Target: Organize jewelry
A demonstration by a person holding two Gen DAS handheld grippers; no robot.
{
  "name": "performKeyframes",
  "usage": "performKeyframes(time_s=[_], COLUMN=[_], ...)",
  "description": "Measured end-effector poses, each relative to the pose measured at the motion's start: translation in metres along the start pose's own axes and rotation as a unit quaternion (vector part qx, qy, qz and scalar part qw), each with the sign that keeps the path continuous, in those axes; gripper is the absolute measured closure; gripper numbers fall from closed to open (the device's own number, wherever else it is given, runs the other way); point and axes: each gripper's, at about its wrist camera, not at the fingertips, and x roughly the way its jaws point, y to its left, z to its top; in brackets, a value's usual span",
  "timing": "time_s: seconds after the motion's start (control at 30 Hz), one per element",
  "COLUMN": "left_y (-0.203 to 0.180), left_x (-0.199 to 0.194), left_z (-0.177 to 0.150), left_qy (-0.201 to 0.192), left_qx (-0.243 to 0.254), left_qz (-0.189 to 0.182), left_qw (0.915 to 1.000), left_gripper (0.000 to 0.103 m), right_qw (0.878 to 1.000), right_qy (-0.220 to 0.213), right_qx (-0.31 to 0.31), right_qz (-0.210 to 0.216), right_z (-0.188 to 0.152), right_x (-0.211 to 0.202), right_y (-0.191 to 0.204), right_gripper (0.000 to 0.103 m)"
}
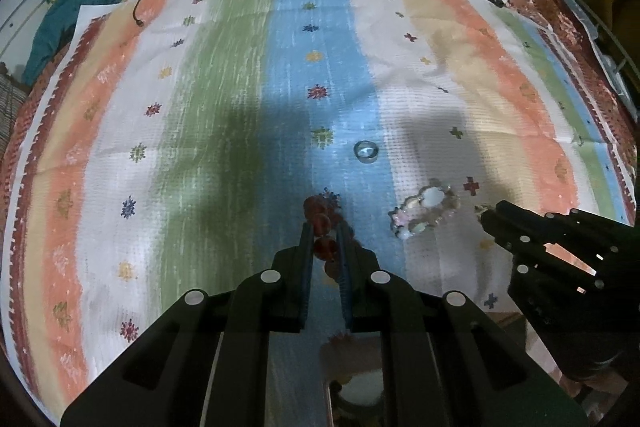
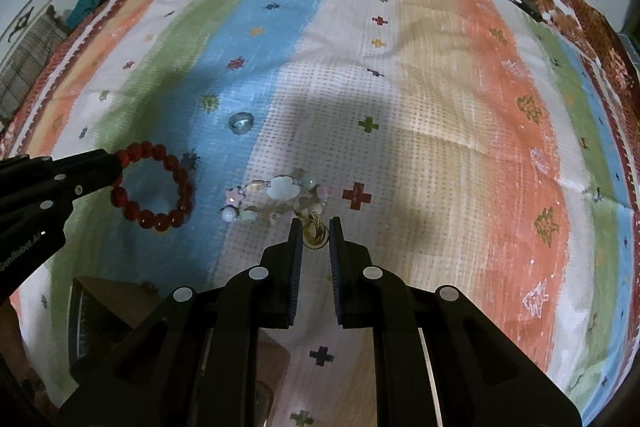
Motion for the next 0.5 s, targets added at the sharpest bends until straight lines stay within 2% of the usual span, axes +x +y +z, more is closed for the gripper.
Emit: performKeyframes(time_s=[0.03, 0.13, 0.5], left_y=[-0.001, -0.001, 0.000], left_x=[-0.004, -0.016, -0.014], left_z=[0.000, -0.001, -0.006], left_qy=[-0.004, -0.016, -0.006], left_qx=[0.003, 0.006, 0.006], left_qz=[0.001, -0.003, 0.002], left_qw=[1.0000, 0.9999, 1.0000], left_gripper=[0.103, 0.103, 0.103], right_qw=[1.000, 1.000, 1.000], right_qy=[0.001, 0.002, -0.013], right_qx=[0.004, 0.011, 0.000], right_qz=[0.008, 0.025, 0.011], right_z=[-0.001, -0.002, -0.007], right_x=[-0.002, -0.008, -0.022], right_y=[0.000, 0.000, 0.003], right_gripper=[0.089, 0.089, 0.089])
